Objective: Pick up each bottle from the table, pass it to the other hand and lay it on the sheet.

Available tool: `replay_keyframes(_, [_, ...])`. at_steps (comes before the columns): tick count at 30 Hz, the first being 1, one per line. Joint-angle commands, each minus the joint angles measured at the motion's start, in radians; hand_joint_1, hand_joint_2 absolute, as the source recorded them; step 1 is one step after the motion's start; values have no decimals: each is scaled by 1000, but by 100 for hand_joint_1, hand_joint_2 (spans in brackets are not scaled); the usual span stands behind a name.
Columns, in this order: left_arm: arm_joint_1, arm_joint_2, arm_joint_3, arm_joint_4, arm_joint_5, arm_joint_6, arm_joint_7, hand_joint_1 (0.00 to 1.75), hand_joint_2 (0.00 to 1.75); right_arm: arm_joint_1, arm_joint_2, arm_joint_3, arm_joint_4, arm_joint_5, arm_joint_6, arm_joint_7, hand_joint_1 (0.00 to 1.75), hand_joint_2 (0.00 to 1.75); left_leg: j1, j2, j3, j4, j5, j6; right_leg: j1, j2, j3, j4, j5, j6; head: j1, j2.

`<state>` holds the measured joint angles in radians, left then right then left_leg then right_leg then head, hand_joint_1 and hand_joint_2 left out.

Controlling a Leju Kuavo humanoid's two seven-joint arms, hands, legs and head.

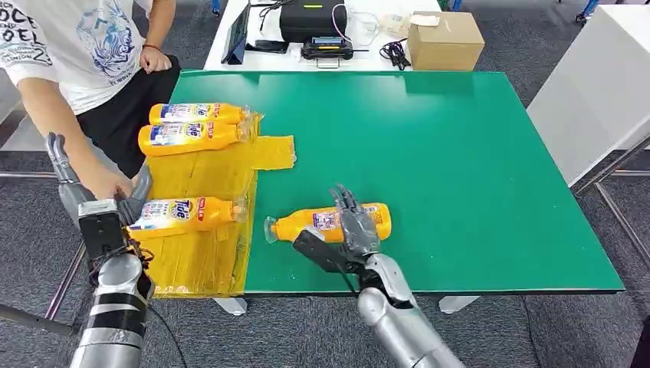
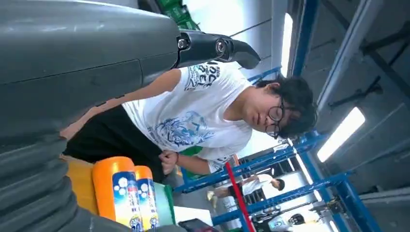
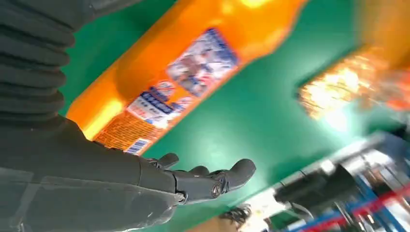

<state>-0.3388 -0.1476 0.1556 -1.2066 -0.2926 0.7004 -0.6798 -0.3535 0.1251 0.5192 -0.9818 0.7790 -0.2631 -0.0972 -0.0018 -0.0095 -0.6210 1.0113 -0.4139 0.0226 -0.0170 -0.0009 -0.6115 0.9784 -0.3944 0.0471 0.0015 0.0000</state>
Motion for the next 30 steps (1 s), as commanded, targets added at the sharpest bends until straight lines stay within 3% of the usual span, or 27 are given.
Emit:
replay_keyframes(1, [3,2,-66,20,20,-2,-18,0,175,-139,-41,-21,242,6,53,16,0,175,0,-1,2,0,-1,-1,1,-1,3,-1,-1,-1,0,0])
replay_keyframes(13, [-65,14,-147,178,83,-20,-18,0,175,-326,-41,61,485,37,207,-24,0,175,0,-1,2,0,0,-1,0,-2,2,0,-1,-1,0,0])
replay_keyframes(17, [-94,11,-159,218,107,-30,-18,0,175,-403,-39,113,572,32,362,-50,0,175,1,0,3,1,-1,-1,1,-1,3,0,-1,-2,0,0])
replay_keyframes(26, [-98,10,-161,222,107,-29,-18,0,175,-413,-38,122,582,34,380,-51,0,175,1,-1,5,1,-2,-1,2,-2,6,0,-2,-2,0,0])
replay_keyframes(30, [-116,4,-168,253,113,-33,-18,0,175,-453,-28,175,625,47,486,-54,0,175,0,-1,2,1,0,-1,1,-1,3,0,-1,-1,0,0])
